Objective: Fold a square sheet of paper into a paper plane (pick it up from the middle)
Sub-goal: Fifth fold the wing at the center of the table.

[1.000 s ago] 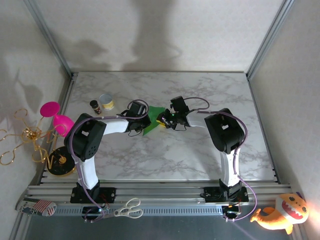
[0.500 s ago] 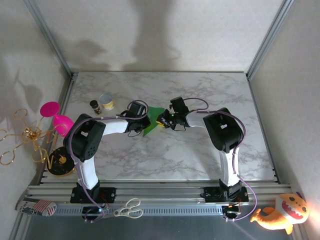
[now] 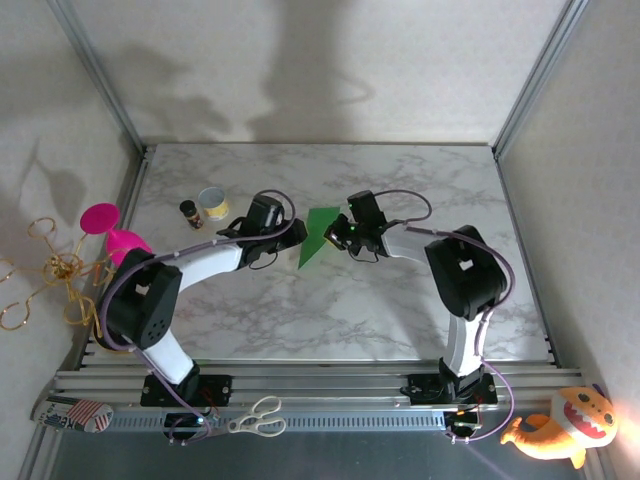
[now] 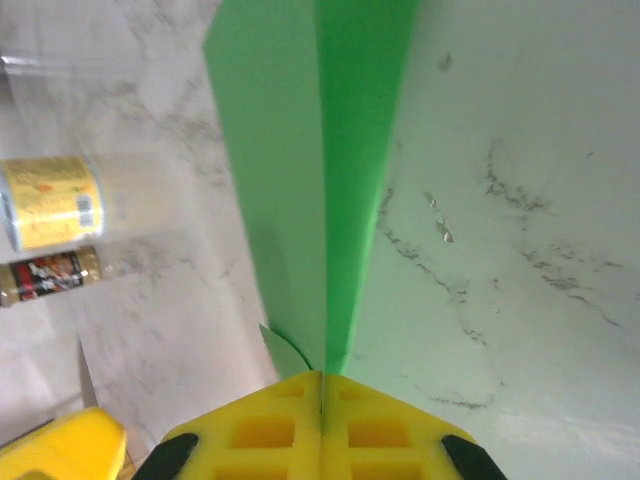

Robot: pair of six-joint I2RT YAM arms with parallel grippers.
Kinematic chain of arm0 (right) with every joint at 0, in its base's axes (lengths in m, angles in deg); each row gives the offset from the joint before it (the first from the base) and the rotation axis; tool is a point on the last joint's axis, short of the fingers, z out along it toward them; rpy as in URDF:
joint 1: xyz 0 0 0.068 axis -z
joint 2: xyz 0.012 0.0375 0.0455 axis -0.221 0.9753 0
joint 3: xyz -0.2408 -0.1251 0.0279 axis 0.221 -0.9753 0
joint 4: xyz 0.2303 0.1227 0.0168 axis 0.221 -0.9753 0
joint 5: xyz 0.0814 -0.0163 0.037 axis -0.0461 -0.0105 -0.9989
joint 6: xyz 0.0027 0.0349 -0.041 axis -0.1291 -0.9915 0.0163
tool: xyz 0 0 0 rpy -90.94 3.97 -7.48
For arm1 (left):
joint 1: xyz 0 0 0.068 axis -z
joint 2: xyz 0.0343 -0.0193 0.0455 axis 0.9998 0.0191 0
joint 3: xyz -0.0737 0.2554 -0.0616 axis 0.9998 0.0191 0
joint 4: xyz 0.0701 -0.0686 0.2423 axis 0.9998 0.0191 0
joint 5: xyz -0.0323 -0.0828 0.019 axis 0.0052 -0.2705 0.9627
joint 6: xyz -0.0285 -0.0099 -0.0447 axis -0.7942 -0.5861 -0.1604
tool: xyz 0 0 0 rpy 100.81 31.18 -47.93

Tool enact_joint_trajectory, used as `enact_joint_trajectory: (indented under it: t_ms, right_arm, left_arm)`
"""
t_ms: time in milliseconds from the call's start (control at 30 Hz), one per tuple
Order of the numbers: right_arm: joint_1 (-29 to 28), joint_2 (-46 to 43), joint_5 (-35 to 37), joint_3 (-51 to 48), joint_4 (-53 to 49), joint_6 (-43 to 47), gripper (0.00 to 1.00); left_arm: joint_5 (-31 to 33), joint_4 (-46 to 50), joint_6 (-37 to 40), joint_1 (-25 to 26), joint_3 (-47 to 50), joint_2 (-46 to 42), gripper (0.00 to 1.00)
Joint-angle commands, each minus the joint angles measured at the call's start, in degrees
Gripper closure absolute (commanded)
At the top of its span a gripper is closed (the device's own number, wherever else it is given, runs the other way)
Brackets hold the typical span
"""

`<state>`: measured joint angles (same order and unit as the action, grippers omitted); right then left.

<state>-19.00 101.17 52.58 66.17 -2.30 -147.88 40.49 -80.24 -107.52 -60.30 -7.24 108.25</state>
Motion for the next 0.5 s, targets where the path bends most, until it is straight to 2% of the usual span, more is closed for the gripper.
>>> enact_joint_trajectory:
  t_ms: [0,100,167,333,467]
  right_arm:
    - [0.25,-3.52,5.08,-2.55,-2.47,-1.07,0.99]
    - [0.58,-5.72,6.51,-4.0,-3.71,-2.74,0.99]
    - [0.84,-6.92,6.94,-4.72,-4.5,-3.89,0.99]
    - [1.67,-8.27,5.19,-5.61,-5.3,-5.97,0.99]
    - [2.38,-8.79,1.57,-6.06,-6.77,-6.65,0.98]
  left_arm:
    - [2.86,-4.08,8.6,3.04,2.72,-1.48,0.44]
    - [5.83,-7.03,14.88,6.38,4.0,-1.92,0.34]
    - [6.5,-9.18,18.93,8.33,4.81,-1.56,0.32]
    - [9.63,-13.22,29.67,12.44,6.43,0.35,0.31]
    - [10.55,-12.6,36.31,14.56,4.94,2.71,0.33]
